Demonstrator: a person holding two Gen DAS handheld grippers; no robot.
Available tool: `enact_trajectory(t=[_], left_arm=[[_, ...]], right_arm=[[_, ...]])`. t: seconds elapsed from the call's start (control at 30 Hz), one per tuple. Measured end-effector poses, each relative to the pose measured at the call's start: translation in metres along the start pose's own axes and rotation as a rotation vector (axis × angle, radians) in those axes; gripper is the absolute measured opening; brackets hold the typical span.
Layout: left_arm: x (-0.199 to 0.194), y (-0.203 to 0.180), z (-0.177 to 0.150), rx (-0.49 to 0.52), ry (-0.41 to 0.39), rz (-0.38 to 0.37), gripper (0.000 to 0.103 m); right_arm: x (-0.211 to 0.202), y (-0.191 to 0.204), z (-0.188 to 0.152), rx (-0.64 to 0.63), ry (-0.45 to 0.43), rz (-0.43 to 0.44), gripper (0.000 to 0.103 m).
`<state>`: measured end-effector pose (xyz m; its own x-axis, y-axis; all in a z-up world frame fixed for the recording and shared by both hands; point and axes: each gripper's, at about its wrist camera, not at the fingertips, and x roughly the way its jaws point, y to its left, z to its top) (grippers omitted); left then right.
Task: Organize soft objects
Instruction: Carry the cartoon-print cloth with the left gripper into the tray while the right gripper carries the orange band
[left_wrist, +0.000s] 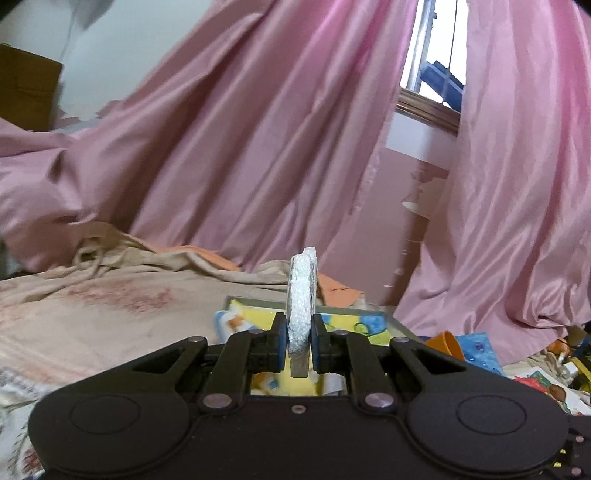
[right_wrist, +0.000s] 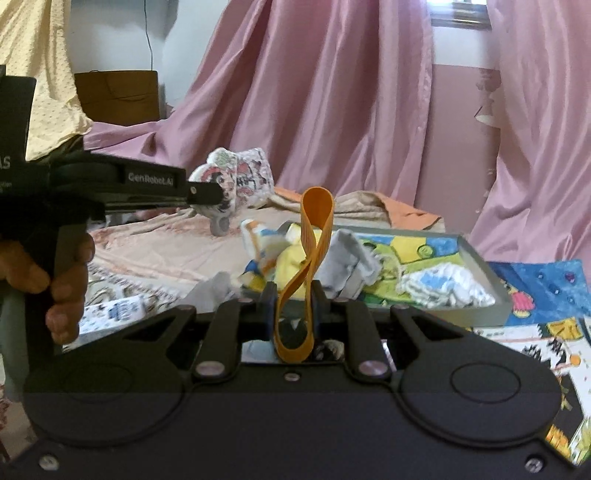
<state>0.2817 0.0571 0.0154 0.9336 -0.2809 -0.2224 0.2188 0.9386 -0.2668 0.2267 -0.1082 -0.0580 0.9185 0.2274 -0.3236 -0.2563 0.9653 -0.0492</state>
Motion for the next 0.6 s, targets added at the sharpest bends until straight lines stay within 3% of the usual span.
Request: enact_trajectory(t=[0.3, 0.6], left_arm=[[0.062, 0.026, 0.003, -0.082, 0.091, -0.104, 0.013], [0.112, 0.061, -0.010, -0.229, 0.219, -0.134, 0.013]], right_arm=[[0.076, -0.017, 0.044, -0.026, 0.055, -0.019, 0.012], [0.156, -0.024, 0.074, 0.004, 0.151, -0.023, 0.011]])
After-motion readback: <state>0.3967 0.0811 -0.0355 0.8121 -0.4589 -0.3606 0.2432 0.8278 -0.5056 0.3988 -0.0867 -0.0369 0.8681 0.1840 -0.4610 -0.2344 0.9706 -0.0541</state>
